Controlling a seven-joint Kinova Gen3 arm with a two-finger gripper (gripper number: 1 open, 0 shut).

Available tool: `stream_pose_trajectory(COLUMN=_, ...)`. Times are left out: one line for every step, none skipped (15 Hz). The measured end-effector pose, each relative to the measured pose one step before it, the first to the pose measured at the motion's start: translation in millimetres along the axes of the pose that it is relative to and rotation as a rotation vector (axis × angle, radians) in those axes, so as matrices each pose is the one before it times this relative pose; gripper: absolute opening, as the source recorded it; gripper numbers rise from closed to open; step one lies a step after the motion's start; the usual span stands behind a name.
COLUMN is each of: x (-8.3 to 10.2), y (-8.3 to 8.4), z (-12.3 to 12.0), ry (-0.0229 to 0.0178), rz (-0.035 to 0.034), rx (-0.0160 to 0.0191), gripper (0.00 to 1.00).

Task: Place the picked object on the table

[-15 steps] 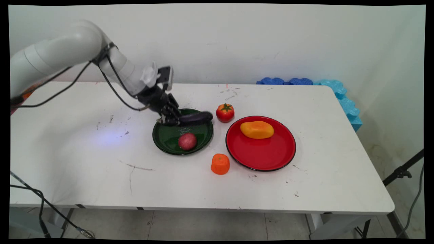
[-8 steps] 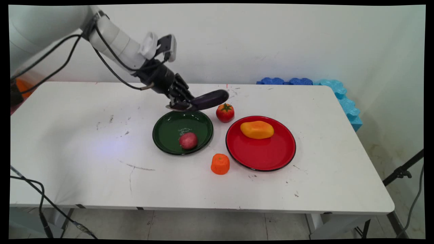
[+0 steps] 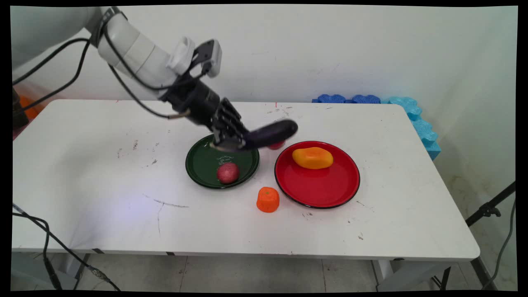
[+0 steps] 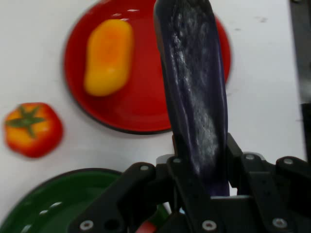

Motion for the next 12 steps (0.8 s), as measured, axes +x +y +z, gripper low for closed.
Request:
stream_pose_trajectory(x=-1.43, y=8.79, z=3.28, ry=-0.00433, rz=0.00112, rx=-0.01127, gripper=0.00)
stream_pose_trajectory(x=-2.40, y=9.63, z=4.38, ry=-0.00582, rz=0.00117, rx=-0.01217, gripper=0.00)
stream_pose_trajectory(x=-2.58, y=7.81, z=4.55, ry=-0.00646, rz=0.00112, rx=-0.01055, gripper=0.00)
stream_pose_trajectory(x=-3.83, y=8.63, z=5.64, ry=-0.00770, rz=-0.00140, rx=-0.01164, gripper=0.00)
stream_pose_trajectory(x=-4.54, y=7.76, z=6.32, ry=-0.00867, rz=-0.00131, rx=-0.01128, gripper=0.00)
stream_pose_trajectory(x=-4.20, y=7.04, z=6.06, ry=-0.00797, rz=-0.00059, rx=-0.01006, gripper=0.00)
stream_pose_trajectory(x=-4.00, y=5.42, z=5.60, ry=-0.00727, rz=0.00002, rx=-0.00771, gripper=0.00)
stream_pose_trajectory(x=-2.61, y=3.31, z=3.60, ry=-0.00410, rz=-0.00034, rx=-0.00443, gripper=0.00)
stream_pose_trajectory(x=-4.18, y=4.83, z=5.60, ry=-0.00627, rz=-0.00172, rx=-0.00662, gripper=0.00)
stream_pose_trajectory(x=-4.78, y=4.89, z=6.60, ry=-0.00695, rz=-0.00197, rx=-0.00679, gripper=0.00)
stream_pose_trajectory(x=-4.64, y=4.15, z=6.64, ry=-0.00658, rz=-0.00207, rx=-0.00587, gripper=0.00)
stream_pose_trajectory(x=-3.79, y=2.96, z=5.55, ry=-0.00486, rz=-0.00206, rx=-0.00413, gripper=0.00)
